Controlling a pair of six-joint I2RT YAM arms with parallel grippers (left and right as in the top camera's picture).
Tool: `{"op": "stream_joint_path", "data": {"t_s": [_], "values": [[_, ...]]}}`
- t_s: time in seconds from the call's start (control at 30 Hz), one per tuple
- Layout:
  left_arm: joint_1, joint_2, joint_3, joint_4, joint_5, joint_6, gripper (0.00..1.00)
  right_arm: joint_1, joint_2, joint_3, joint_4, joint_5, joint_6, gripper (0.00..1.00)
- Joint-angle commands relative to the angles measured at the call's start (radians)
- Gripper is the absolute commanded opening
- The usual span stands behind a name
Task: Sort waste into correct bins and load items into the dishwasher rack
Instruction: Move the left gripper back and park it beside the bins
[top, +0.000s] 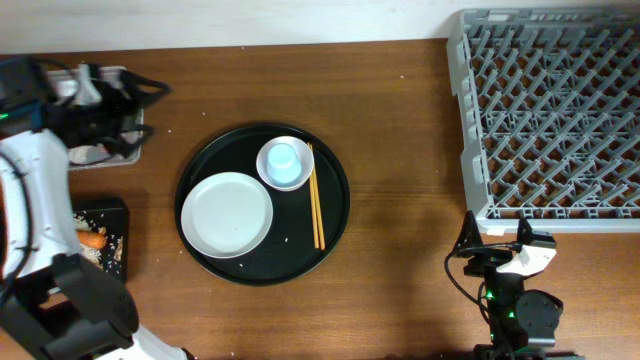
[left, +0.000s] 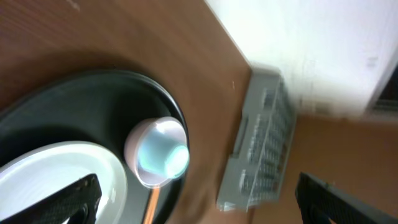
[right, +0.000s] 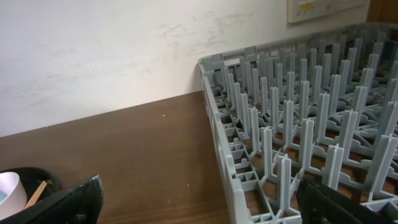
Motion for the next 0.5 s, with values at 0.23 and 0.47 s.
{"op": "stream_joint_path", "data": {"t_s": [0.23, 0.47], "values": [[-0.428, -0.013, 0.004, -0.165, -0.710, 0.086, 0.99, 0.006, -0.006, -0.020, 0.001, 0.008, 0.005, 0.98], [-0.332, -0.013, 0.004, -0.256, -1.102, -0.070, 0.99, 0.006, -0.006, -0.020, 0.001, 0.008, 0.005, 0.98]]}}
